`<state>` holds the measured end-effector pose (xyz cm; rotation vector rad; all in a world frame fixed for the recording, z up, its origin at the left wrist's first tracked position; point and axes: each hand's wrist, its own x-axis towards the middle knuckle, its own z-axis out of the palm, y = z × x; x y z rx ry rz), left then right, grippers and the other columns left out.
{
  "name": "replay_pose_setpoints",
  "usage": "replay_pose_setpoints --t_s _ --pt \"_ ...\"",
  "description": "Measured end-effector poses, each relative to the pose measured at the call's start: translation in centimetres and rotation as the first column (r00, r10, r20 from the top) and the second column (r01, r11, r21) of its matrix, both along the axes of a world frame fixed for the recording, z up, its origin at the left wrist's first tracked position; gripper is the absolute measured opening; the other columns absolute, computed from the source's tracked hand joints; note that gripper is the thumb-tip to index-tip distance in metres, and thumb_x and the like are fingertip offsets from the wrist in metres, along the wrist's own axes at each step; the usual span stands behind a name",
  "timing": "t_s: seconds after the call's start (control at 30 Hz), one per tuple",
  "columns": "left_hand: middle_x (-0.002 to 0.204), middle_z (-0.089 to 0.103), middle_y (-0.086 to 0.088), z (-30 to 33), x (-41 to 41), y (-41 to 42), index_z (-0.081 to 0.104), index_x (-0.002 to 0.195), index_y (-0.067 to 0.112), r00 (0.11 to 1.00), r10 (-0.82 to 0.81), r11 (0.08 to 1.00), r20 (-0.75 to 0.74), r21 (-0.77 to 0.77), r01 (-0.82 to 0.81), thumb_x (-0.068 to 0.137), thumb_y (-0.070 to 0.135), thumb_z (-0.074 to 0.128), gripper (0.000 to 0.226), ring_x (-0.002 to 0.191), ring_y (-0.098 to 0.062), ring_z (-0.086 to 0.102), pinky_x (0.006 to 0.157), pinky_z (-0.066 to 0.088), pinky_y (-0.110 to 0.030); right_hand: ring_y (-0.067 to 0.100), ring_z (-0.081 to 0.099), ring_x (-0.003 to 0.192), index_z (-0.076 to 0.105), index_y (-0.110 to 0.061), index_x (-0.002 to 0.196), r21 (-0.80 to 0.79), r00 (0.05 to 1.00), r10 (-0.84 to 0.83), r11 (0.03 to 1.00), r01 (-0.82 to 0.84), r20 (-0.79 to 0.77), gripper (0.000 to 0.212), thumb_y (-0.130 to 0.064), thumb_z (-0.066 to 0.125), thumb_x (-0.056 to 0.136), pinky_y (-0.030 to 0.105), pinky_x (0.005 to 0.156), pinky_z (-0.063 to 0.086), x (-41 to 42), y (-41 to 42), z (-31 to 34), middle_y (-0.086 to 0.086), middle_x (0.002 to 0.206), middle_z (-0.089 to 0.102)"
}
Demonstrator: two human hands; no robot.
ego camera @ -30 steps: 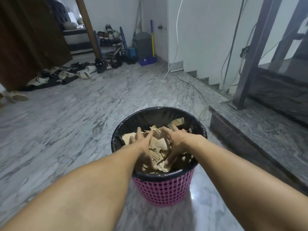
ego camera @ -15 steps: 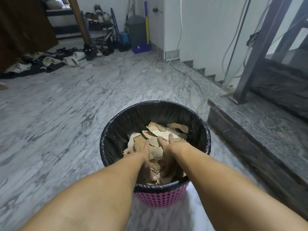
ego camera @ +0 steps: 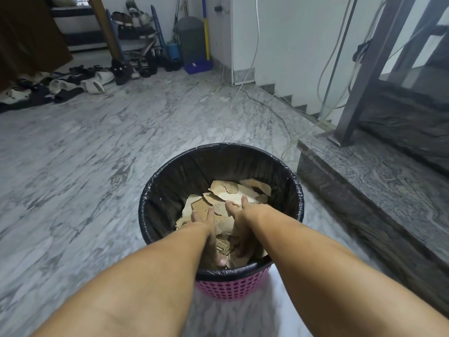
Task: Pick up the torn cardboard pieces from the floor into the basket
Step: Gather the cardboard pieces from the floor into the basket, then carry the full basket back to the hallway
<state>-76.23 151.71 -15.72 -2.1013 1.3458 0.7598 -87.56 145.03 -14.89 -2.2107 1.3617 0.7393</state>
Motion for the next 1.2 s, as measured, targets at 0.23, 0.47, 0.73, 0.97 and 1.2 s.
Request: replay_pose_setpoints --t_s 0.23,0.47,0.73,0.97,1.2 --pt "0.156 -0.025 -0.022 -0.7 -0.3 -0.2 -0.033 0.146 0.027 1.000 0.004 1.000 0.017 -0.015 -0.003 0.073 0.044 0.078 0.134 0.147 -0.041 0.001 0.119 0.017 -0.052 0.051 0.001 0.147 -0.005 -0.043 0.153 0.015 0.999 -0.013 1.000 0.012 0.049 0.108 -0.031 0.076 0.082 0.059 0.116 0.025 -0.2 1.0 0.8 0.008 0.163 -0.020" --pt "0.157 -0.021 -0.023 1.4 0.1 -0.1 -0.038 0.143 0.020 0.992 0.074 0.968 -0.102 -0.230 -0.096 0.075 0.022 0.079 0.136 0.144 -0.047 0.011 0.112 0.026 -0.059 0.048 0.024 0.143 -0.004 -0.039 0.154 -0.068 0.989 0.113 0.992 -0.107 0.092 0.113 -0.031 0.079 0.078 0.054 0.113 0.032 -2.2 1.8 5.5 0.011 0.164 -0.010" --pt "0.152 0.029 -0.013 11.2 -0.1 4.1 0.005 0.152 0.013 0.993 -0.114 0.986 -0.031 -0.130 0.109 0.060 0.044 0.086 0.126 0.136 -0.034 0.037 0.109 0.036 -0.050 0.031 0.064 0.097 0.065 -0.017 0.101 -0.251 0.874 -0.186 0.912 0.324 0.449 0.021 -0.009 0.060 0.082 0.036 0.074 0.054 -8.9 6.9 13.2 0.008 0.100 0.069" --pt "0.128 0.050 -0.007 18.8 3.4 5.4 0.047 0.129 0.015 0.993 -0.117 0.977 0.018 -0.177 0.118 0.063 0.039 0.076 0.076 0.119 -0.031 0.051 0.098 0.048 -0.045 0.035 0.058 0.110 0.058 -0.012 0.120 0.005 0.638 -0.626 0.716 0.699 0.448 0.038 -0.021 0.062 0.084 0.033 0.079 0.045 -10.2 12.0 19.1 0.013 0.121 0.063" --pt "0.127 0.049 -0.019 17.6 8.5 -1.4 0.041 0.130 0.001 0.990 0.099 0.930 -0.098 -0.345 -0.128 0.072 0.014 0.067 0.064 0.114 -0.040 0.052 0.094 0.050 -0.048 0.032 0.071 0.074 0.056 -0.005 0.084 0.270 0.304 -0.909 0.381 0.884 0.287 0.016 -0.020 0.062 0.086 0.024 0.046 0.048 -8.3 9.9 16.9 0.014 0.090 0.067"
